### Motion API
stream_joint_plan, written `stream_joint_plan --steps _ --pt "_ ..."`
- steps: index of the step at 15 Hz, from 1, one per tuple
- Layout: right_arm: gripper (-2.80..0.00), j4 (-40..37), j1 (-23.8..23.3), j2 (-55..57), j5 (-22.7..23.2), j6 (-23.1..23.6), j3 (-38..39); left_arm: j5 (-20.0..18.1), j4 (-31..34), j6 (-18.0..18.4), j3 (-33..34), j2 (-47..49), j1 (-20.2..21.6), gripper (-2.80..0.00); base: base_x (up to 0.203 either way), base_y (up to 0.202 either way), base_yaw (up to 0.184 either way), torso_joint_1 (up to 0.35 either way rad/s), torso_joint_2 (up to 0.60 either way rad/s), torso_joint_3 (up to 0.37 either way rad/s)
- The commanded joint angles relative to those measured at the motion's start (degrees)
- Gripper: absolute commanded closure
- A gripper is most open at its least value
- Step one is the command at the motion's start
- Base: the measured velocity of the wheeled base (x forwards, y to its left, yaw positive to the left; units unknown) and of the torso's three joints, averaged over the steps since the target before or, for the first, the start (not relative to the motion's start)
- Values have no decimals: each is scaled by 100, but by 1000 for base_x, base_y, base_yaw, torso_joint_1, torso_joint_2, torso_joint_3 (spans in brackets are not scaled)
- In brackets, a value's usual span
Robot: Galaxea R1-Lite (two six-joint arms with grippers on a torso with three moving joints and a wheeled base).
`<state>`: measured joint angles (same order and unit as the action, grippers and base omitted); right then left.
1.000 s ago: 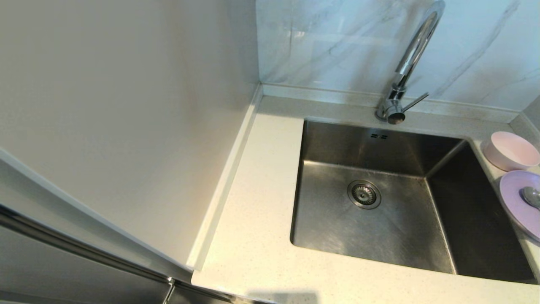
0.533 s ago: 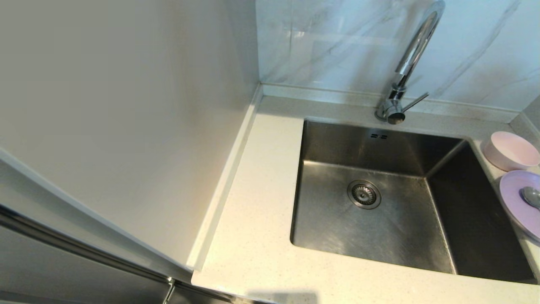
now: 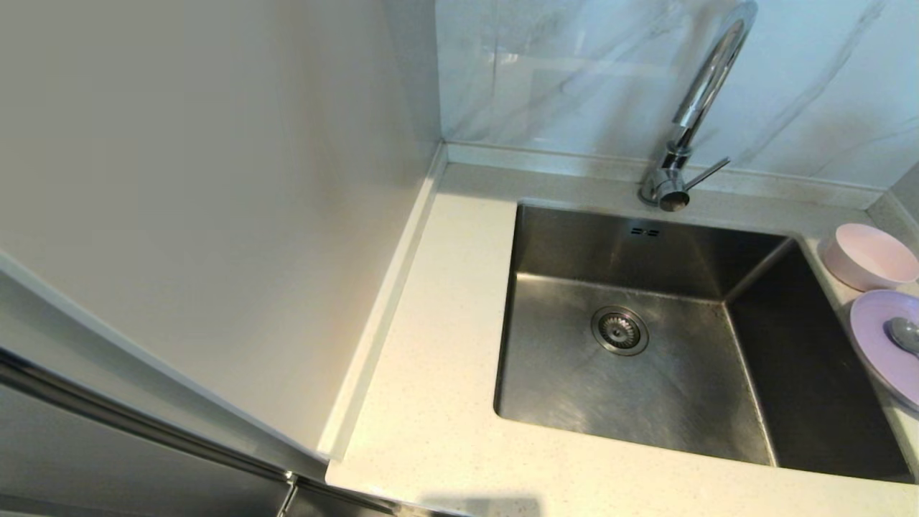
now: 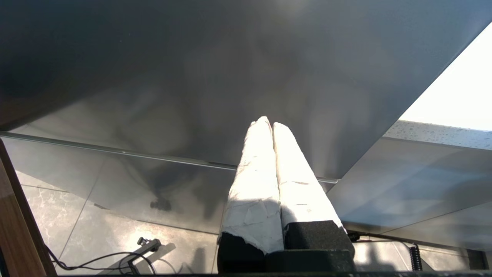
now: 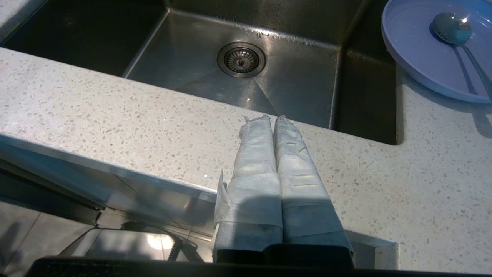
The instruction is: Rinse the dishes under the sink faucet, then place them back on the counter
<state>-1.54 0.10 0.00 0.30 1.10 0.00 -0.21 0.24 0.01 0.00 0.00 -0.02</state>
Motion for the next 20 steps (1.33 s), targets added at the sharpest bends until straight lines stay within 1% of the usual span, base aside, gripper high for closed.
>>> stream_joint_plan --steps 1,20 --pt "0 -5 8 9 5 5 53 2 2 -1 0 0 2 0 0 0 0 0 0 0" --pt "0 -5 -1 9 -3 -13 53 -5 2 -1 0 0 2 0 0 0 0 0 0 0"
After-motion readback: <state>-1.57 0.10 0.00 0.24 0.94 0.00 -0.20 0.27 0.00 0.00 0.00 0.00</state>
